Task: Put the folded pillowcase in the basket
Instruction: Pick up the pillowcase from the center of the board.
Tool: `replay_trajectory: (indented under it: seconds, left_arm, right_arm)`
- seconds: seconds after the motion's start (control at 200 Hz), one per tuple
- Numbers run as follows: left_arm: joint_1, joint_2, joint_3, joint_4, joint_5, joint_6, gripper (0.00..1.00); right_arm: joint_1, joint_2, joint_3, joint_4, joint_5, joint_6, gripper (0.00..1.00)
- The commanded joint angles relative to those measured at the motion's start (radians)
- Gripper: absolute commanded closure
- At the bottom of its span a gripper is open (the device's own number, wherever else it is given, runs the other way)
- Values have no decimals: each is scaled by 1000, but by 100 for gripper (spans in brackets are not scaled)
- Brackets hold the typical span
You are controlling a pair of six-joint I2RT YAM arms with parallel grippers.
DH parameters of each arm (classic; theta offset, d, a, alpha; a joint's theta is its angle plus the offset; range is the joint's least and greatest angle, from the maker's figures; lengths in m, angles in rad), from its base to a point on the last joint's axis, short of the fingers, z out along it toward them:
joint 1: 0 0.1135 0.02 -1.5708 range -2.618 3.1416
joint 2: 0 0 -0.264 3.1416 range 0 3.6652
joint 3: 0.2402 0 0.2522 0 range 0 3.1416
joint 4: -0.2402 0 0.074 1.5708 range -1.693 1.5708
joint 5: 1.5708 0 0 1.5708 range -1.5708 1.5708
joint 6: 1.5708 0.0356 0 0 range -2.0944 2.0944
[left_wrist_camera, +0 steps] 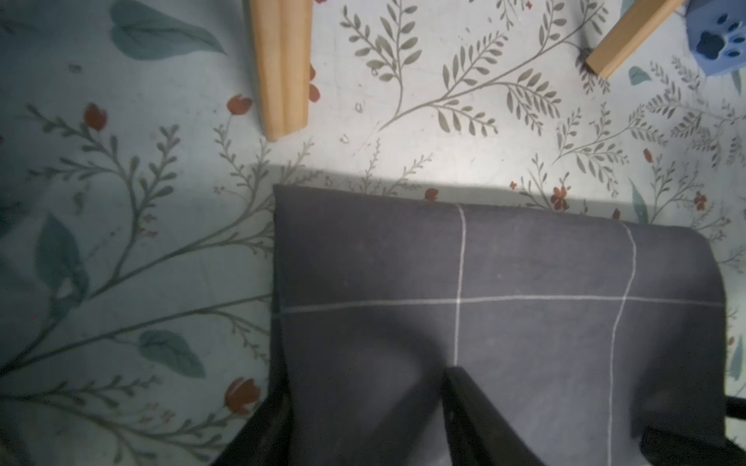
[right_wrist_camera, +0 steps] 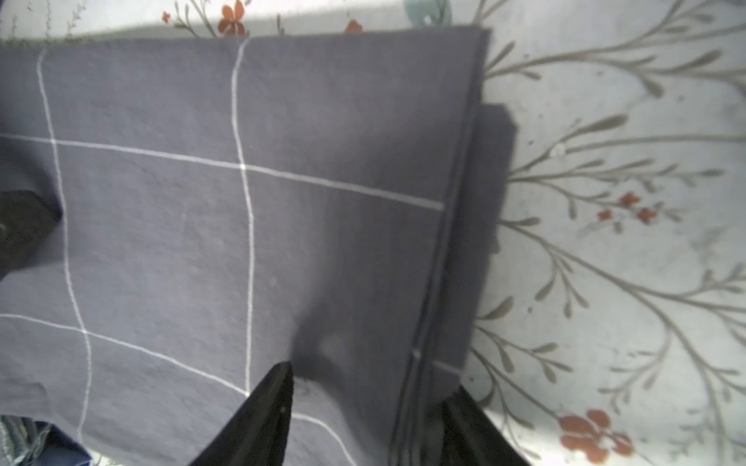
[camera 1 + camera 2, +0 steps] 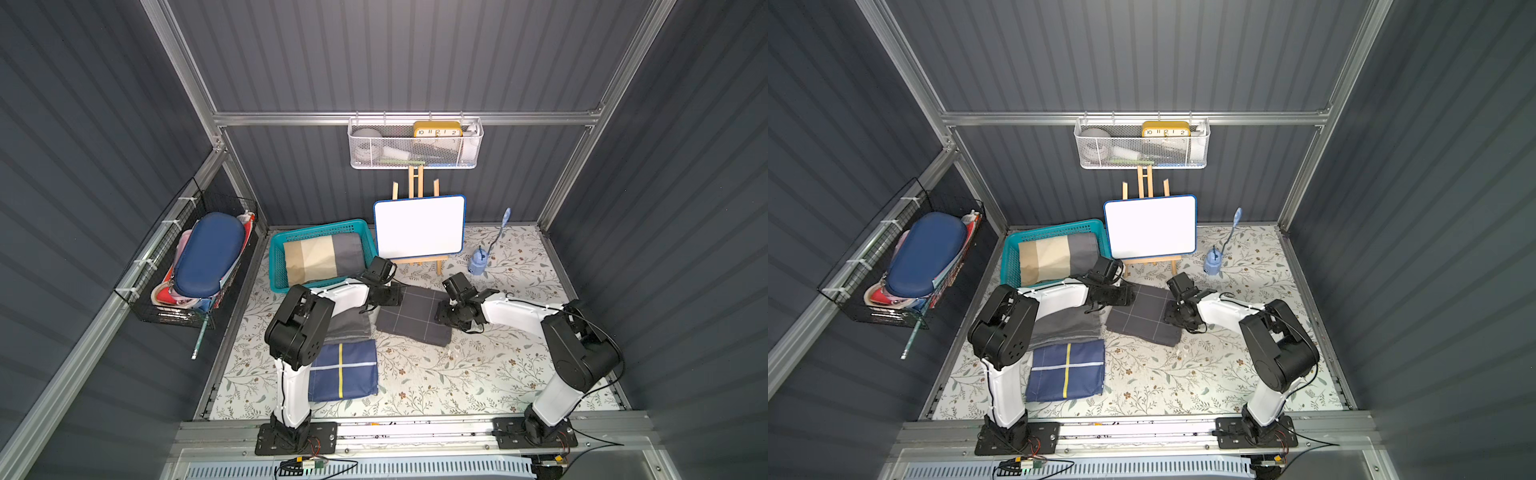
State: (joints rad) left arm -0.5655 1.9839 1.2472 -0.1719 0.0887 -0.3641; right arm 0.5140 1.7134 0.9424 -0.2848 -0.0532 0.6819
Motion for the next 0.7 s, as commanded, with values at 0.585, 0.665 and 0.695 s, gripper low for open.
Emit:
replay_trajectory:
  seconds: [0.585,0.665,0.695]
  left_arm:
    - [-39,-275,-56,-8,-29,-84,99]
    - [-39,-347,-61,-9,-43,-82,100]
    - [-39,-375,-66,-11,-52,-81,100]
  right_arm:
    - [54,-150,84,-64,81,-77,94]
    - [72,-181,133,-96,106,-99,95]
    - [82,-194,151,-107,116,-110,95]
